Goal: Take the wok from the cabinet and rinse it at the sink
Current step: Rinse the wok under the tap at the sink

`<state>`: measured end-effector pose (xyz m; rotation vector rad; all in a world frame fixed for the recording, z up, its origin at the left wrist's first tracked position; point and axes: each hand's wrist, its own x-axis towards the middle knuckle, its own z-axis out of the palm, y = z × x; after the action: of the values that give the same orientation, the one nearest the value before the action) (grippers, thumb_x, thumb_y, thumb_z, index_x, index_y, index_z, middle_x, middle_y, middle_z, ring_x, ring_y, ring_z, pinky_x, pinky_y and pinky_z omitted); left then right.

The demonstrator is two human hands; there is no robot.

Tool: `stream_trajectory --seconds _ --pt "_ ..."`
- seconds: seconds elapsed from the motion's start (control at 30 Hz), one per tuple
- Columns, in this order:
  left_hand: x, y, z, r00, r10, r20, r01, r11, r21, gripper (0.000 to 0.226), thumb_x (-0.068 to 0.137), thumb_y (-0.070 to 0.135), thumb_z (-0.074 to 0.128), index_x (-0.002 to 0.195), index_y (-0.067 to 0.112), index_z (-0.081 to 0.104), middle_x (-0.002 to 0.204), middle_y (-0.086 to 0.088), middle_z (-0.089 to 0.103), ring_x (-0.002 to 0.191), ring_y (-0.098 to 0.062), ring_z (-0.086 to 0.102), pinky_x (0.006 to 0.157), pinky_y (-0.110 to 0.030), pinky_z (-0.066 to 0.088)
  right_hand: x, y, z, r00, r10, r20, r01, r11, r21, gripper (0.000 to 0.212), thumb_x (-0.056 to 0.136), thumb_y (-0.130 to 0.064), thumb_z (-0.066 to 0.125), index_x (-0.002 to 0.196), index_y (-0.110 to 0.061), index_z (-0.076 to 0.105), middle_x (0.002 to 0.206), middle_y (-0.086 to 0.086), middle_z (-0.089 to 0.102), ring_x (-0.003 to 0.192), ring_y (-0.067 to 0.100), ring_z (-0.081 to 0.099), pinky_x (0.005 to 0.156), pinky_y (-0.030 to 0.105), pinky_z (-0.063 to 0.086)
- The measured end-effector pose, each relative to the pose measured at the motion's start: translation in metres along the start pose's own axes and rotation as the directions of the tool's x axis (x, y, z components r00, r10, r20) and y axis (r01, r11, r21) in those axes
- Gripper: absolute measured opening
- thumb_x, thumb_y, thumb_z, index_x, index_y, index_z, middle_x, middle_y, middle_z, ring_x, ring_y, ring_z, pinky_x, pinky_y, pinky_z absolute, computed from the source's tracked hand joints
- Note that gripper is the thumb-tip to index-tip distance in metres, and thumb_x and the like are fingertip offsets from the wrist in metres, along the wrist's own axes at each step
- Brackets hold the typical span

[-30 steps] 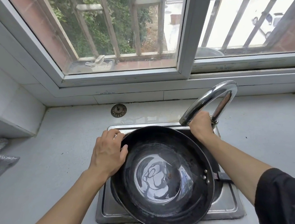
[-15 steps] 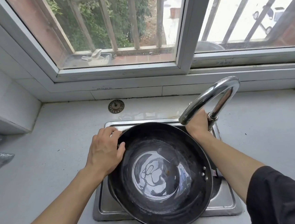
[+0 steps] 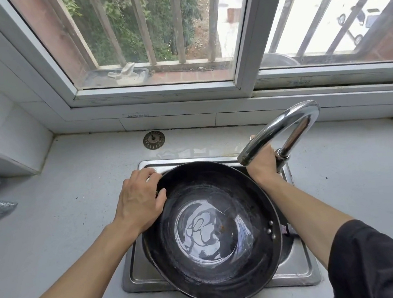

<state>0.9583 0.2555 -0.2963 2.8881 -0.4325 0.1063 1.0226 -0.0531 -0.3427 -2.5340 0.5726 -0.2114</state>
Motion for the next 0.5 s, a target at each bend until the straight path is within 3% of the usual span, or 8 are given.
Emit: stream_trajectory --seconds 0.13,0.5 --pt "0.0002 0.0006 0.0004 1.0 -0.001 0.003 0.001 1.0 0.002 0.031 0.082 0.025 0.068 0.111 0.014 0.065 0.111 -0.002 0.061 0.101 -0.025 0.056 0.079 -0.04 0.047 -0.0018 -0.0009 -0.0017 1.0 -0.019 0.02 0.019 1.0 0.01 0.02 0.087 0.004 0.042 0.083 -0.002 0.061 0.08 0.021 0.064 0.078 0.039 0.06 0.073 0.045 0.052" --pt "-0.0004 -0.0019 0.0001 1.0 -0.013 -0.001 0.013 1.0 0.002 0.033 0.081 0.024 0.069 0.111 0.013 0.065 0.111 -0.003 0.061 0.101 -0.026 0.056 0.08 -0.04 0.047 0.0023 0.0024 -0.0006 0.999 -0.024 0.039 0.024 1.0 -0.006 0.021 0.081 0.007 0.042 0.07 -0.003 0.057 0.071 0.016 0.061 0.068 0.034 0.057 0.063 0.043 0.053"
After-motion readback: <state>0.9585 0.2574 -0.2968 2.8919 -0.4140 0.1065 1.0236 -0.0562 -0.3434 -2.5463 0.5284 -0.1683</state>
